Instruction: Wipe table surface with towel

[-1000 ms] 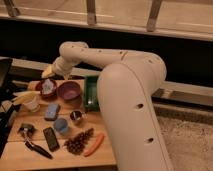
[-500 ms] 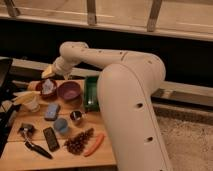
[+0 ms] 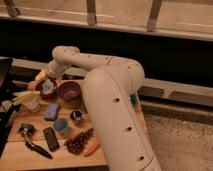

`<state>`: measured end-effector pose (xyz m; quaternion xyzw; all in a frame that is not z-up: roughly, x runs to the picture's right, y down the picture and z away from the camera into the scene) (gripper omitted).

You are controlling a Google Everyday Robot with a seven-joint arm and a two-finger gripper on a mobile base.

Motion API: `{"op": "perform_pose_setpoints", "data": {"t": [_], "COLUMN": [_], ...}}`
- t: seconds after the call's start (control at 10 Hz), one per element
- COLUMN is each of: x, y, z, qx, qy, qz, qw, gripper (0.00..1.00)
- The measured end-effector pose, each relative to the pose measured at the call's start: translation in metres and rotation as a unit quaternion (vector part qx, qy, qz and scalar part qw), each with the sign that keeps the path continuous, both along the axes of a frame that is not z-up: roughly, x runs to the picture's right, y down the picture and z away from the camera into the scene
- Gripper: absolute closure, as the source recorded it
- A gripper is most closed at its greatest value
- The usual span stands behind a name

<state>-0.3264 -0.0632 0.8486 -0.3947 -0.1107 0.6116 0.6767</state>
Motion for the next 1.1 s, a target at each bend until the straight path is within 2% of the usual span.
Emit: {"op": "perform_pose_setpoints", "data": {"t": [0.3,0.5,0.9,1.0,1.1], "x": [-0.023,-0.044,-0.044,-0.046,-0.049], "y": [-0.001,-0.004,-0.004,-0.005,-0.003], "z": [0.014,0.015,0.016,0.019,0.029], "qx": [0.000,0.003,0.004,0.003,-0.001], "qy": [-0.027,-0.052,-0.053,-0.053,-0.054], "qz": [0.003,0.008,0.008,0.012,0.019], "qw": [0.9996,0.9986,0.9986,0.9985,0.9984], "gripper": [0.23,0.23,0.23,0.23,0.23]}}
